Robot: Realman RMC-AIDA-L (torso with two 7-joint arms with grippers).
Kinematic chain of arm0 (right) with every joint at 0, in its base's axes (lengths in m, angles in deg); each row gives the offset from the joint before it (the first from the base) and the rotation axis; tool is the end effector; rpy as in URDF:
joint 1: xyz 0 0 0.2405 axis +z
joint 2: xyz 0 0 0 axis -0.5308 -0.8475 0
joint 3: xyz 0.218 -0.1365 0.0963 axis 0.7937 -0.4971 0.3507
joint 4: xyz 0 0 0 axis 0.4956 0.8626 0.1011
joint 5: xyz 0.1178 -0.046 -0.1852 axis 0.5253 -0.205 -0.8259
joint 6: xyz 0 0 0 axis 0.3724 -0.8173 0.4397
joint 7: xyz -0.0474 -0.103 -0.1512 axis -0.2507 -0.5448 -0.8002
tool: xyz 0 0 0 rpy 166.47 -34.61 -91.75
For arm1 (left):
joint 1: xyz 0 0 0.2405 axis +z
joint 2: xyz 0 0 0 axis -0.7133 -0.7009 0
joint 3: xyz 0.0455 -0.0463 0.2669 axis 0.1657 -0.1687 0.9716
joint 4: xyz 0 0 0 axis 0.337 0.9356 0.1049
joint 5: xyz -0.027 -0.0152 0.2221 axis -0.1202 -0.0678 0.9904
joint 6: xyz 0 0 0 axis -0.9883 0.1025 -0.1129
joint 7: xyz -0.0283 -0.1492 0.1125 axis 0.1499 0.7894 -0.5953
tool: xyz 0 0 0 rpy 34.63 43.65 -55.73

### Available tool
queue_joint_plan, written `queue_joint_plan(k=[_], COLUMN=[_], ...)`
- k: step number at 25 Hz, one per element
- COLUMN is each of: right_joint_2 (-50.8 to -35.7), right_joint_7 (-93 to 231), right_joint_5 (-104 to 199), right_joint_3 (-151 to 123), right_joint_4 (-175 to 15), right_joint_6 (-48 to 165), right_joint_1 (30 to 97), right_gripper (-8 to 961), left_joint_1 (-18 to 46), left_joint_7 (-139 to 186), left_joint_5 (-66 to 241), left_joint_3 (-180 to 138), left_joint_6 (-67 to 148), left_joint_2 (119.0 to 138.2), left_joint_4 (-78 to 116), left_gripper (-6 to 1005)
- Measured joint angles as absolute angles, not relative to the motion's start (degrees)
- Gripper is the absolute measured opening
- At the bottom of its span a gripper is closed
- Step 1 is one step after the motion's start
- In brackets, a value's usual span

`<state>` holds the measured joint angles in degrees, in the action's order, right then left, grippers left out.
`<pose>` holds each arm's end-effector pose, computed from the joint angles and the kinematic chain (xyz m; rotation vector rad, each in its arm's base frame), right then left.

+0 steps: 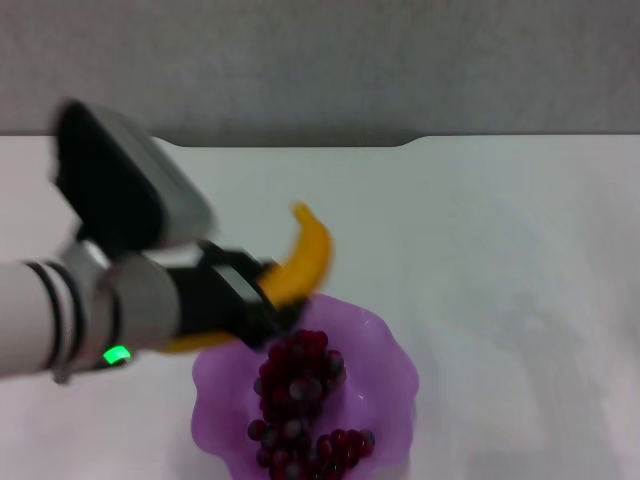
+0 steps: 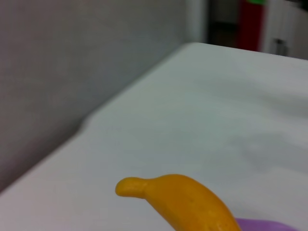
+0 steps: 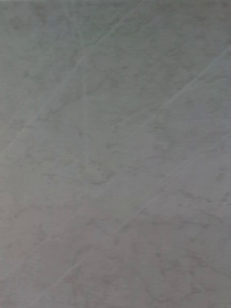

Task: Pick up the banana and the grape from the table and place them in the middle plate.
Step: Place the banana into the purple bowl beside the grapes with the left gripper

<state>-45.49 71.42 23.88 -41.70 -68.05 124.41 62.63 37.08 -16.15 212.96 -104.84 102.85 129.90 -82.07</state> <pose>0.3745 0.3943 0.0162 -1.4723 0.4789 0.6105 -0.1713 0.3499 -0.0593 -2.4901 -0.4791 -0.0650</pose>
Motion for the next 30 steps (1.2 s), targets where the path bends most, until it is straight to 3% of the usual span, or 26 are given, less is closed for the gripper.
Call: queue_joint_plan(k=[27, 30], right_joint_2=[-45.39, -45.39], right_joint_7=[71.4, 71.4], right_joint_5=[23.9, 23.9], right_joint_3=[-41.7, -41.7], right_joint_4=[-68.0, -68.0], right_joint_6=[124.5, 124.5], right_joint_1=[63.1, 63.1], right_gripper=[23, 23], left_joint_1=[32.0, 31.7], left_joint_7=[-21.6, -21.5], left_joint_5=[212.8, 212.8], left_joint_3=[-96.3, -96.3], left_joint_6=[101.6, 101.2], left_joint_2=[130.13, 130.11], left_joint_4=[-74.0, -73.0], left_gripper=[497, 552])
